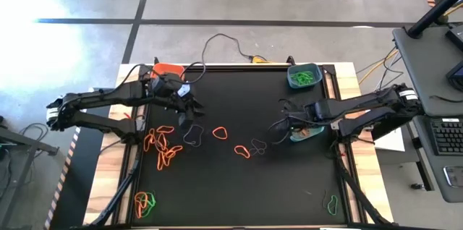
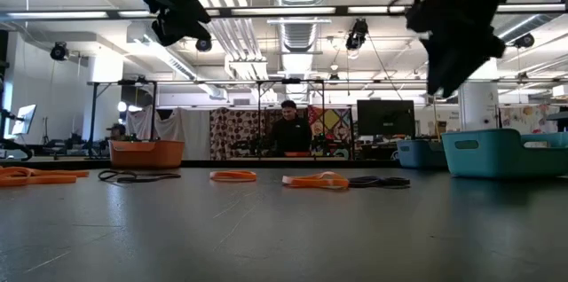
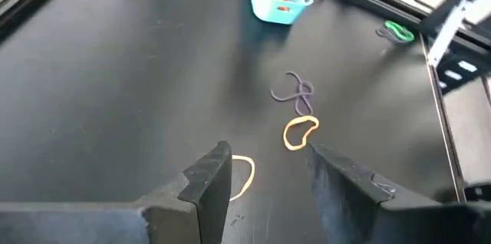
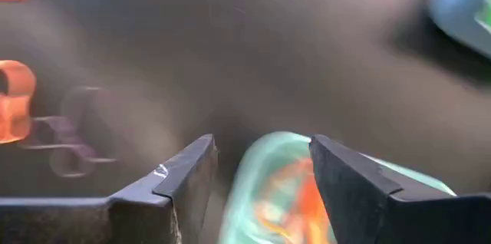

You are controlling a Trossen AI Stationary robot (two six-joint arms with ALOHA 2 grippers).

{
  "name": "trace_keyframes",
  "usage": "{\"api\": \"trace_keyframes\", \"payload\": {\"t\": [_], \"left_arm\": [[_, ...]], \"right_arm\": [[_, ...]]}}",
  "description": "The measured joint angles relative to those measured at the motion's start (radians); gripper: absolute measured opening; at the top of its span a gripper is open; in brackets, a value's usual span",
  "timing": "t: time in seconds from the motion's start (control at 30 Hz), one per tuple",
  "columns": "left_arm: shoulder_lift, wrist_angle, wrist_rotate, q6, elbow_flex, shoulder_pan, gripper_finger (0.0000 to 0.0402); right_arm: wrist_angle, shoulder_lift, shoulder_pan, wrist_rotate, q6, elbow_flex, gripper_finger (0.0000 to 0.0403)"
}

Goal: Sort rubber bands into baskets
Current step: Put the orange rubber band into the green bin

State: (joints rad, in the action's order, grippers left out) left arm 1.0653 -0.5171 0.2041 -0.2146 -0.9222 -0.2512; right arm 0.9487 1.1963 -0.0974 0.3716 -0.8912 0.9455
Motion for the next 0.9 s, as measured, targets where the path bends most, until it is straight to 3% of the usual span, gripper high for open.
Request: {"api": "trace_keyframes", "payload": {"t": [0.23, 0.3, 0.63, 0.9], "left_arm": [[-0.022, -0.005, 0.023, 0.062, 0.000, 0.004, 0.0153], [-0.044, -0.025, 0.023, 0.080, 0.000, 0.004, 0.0153], [-0.197, -0.145, 0.023, 0.102, 0.000, 0.006, 0.0153], [-0.242, -0.174, 0.023, 0.102, 0.000, 0.006, 0.0153]], "right_arm": [[-0.539, 0.075, -0.189, -0.014, 0.510, -0.009, 0.0208], [-0.662, 0.132, -0.213, -0.009, 0.575, -0.002, 0.0208], [-0.694, 0.528, -0.195, 0.038, 0.490, 0.191, 0.0208], [-0.683, 0.691, -0.159, 0.000, 0.464, 0.276, 0.0233]]}}
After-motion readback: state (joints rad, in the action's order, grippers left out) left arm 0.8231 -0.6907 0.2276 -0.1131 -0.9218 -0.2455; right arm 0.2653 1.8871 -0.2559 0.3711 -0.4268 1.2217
